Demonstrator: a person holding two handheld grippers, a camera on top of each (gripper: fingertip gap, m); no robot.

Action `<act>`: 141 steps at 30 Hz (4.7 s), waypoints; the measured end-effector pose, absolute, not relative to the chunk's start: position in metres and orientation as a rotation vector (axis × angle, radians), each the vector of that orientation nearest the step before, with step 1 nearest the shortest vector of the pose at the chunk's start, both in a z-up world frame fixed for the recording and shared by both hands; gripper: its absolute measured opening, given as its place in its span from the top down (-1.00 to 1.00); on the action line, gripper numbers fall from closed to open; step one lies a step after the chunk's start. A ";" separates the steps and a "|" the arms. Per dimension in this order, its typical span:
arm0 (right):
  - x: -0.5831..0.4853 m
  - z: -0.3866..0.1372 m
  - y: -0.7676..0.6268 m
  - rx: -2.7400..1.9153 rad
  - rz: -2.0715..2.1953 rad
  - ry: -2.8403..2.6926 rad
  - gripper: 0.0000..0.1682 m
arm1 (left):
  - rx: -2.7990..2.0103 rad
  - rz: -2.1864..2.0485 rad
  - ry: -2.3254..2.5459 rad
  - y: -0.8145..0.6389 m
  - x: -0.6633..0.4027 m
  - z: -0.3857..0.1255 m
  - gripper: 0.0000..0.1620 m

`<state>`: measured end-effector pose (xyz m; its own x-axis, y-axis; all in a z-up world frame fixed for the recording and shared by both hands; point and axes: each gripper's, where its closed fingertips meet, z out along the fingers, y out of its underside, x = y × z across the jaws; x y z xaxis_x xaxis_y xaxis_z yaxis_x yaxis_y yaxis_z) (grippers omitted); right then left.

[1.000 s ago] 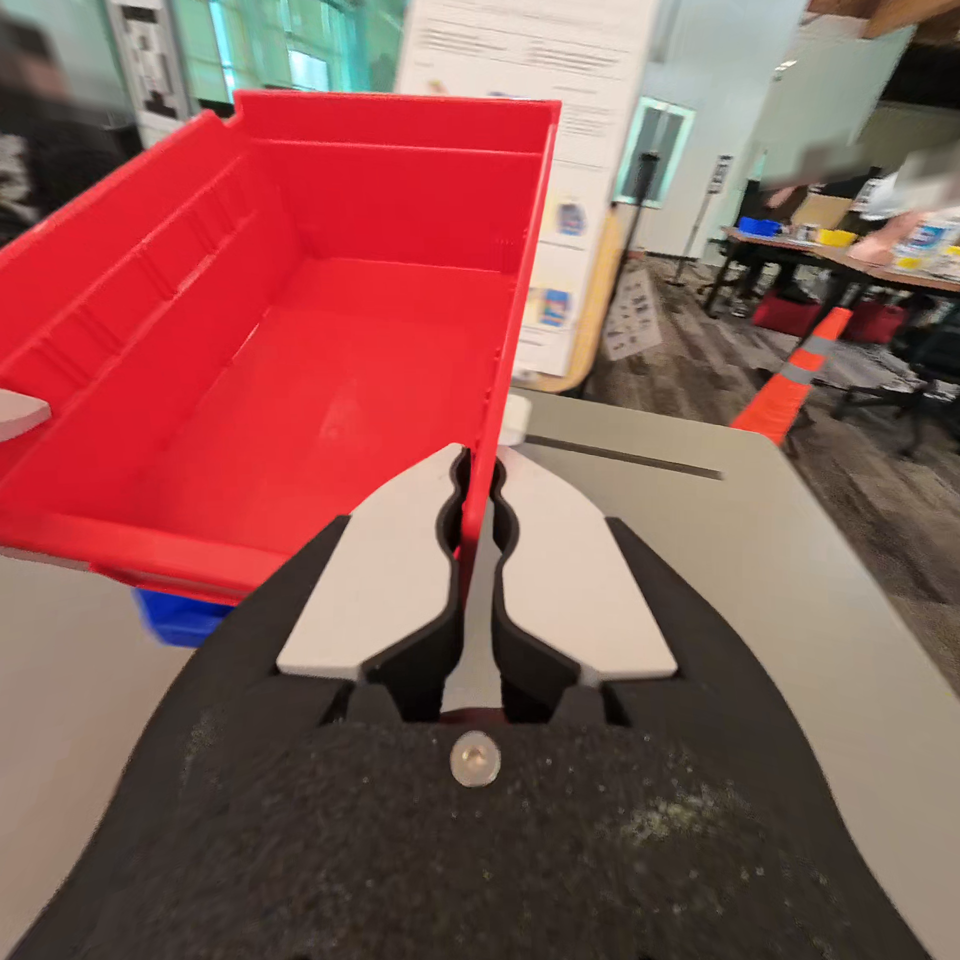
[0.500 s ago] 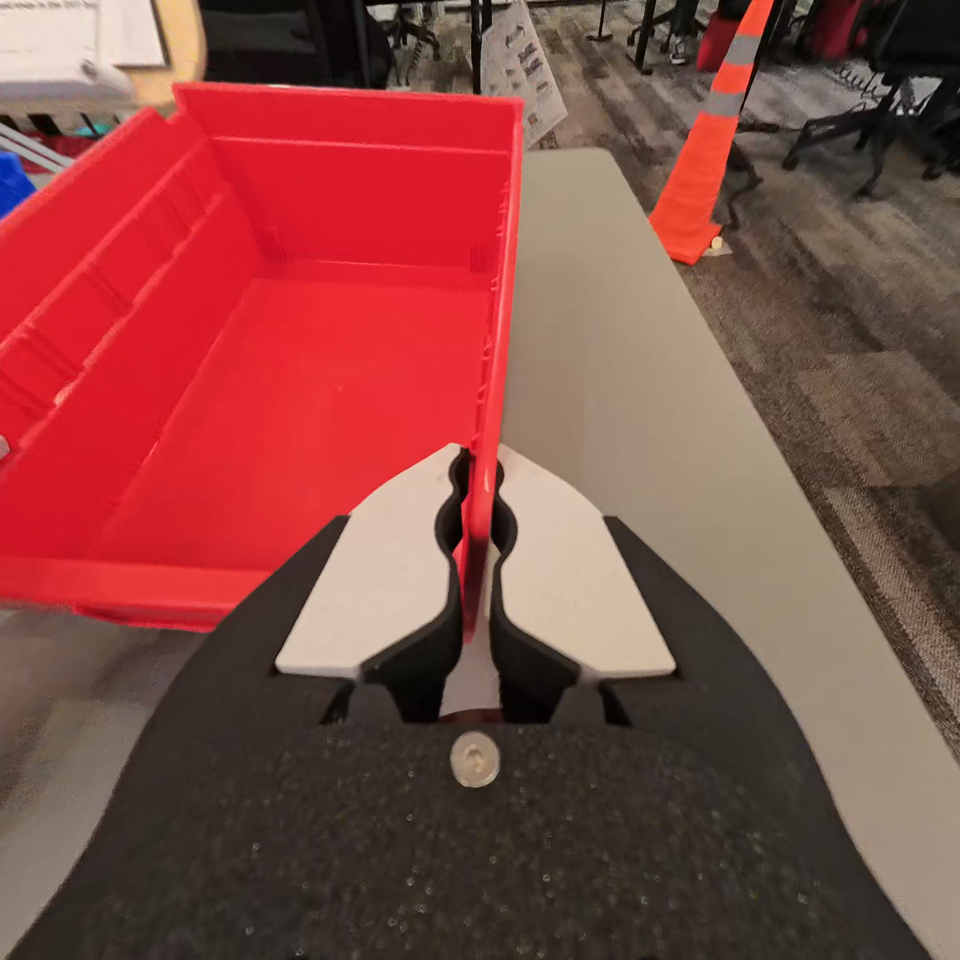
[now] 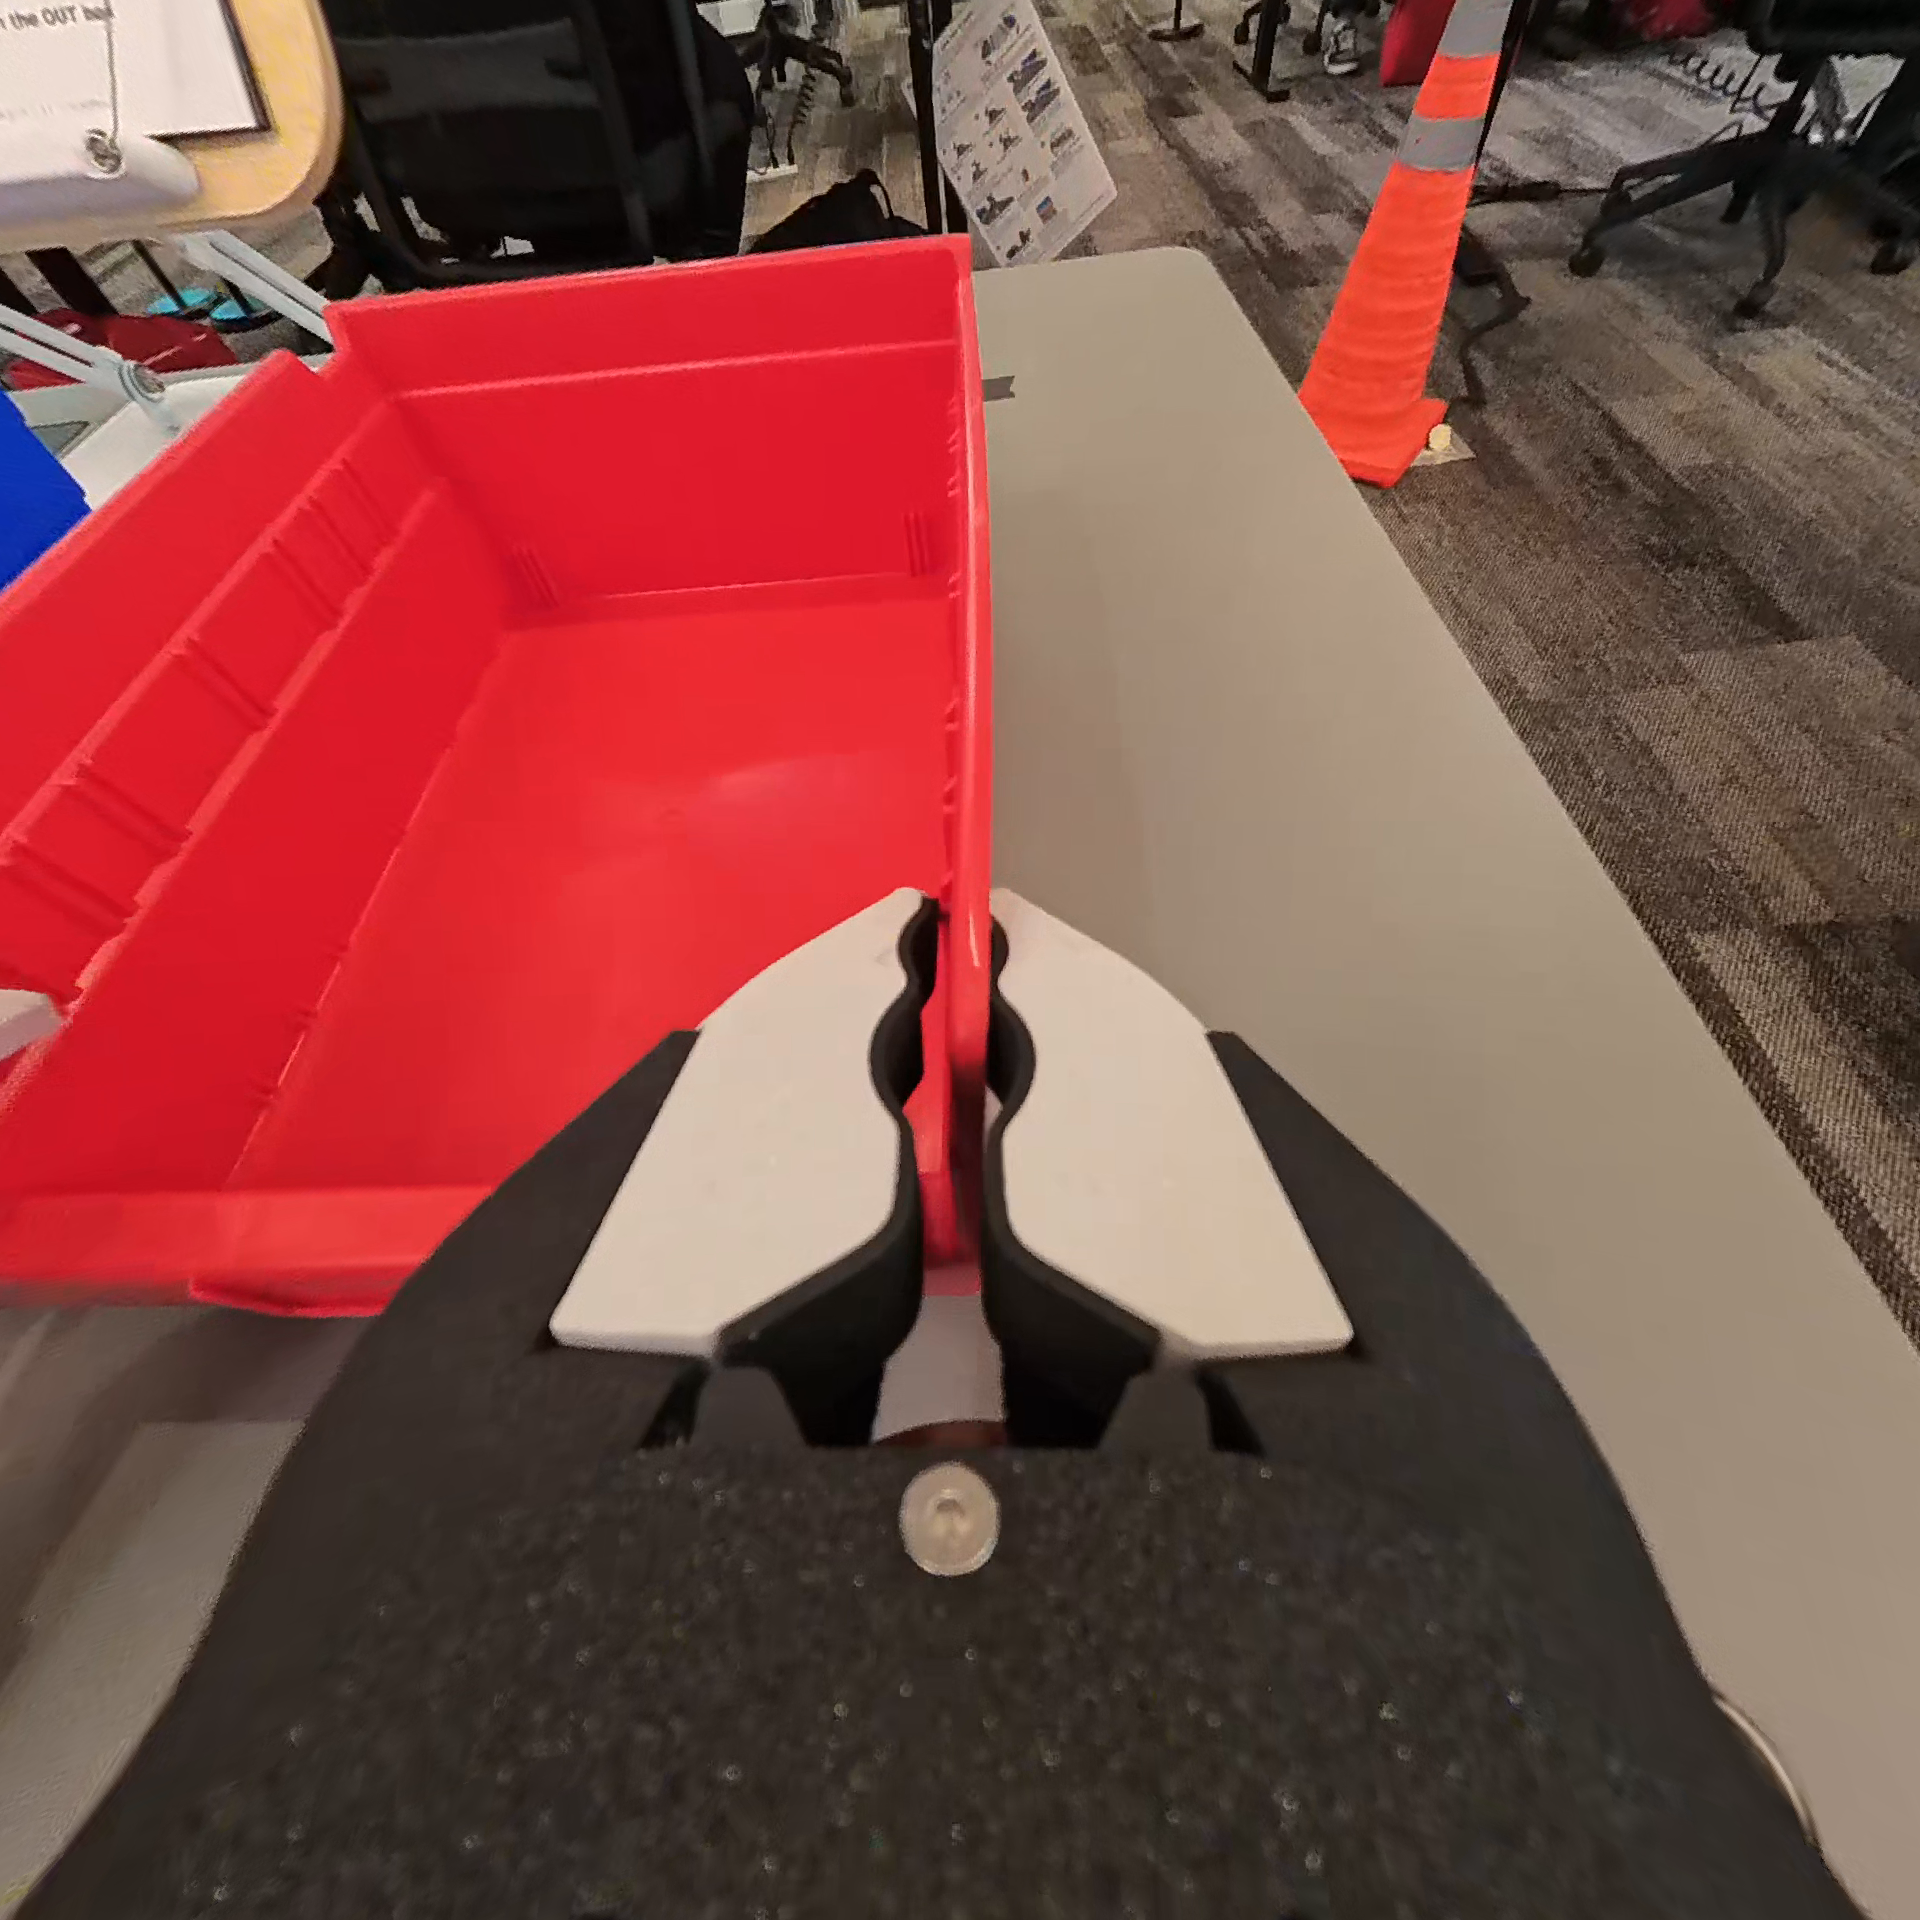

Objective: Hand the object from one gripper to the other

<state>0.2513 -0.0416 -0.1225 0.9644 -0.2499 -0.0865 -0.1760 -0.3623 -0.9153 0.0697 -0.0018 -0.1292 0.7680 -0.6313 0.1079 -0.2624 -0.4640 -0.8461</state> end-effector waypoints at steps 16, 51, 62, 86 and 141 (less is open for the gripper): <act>0.156 0.004 -0.059 -1.621 -0.401 -0.088 0.57 | -1.899 -0.458 0.506 0.038 -0.176 -0.023 0.37; -0.333 -0.118 0.046 -2.002 0.209 -0.593 0.80 | -2.191 -0.231 0.261 0.095 -0.513 -0.138 0.96; -0.411 -0.117 0.078 -1.155 -0.033 -2.620 0.31 | -2.200 -0.239 0.234 0.096 -0.512 -0.138 0.95; -0.371 -0.170 0.268 -1.217 -0.568 -2.768 0.44 | -2.199 -0.293 0.211 0.103 -0.514 -0.138 0.94; -0.475 -0.163 0.094 -1.052 0.421 -2.624 0.63 | -2.188 -0.333 0.192 0.103 -0.511 -0.138 0.93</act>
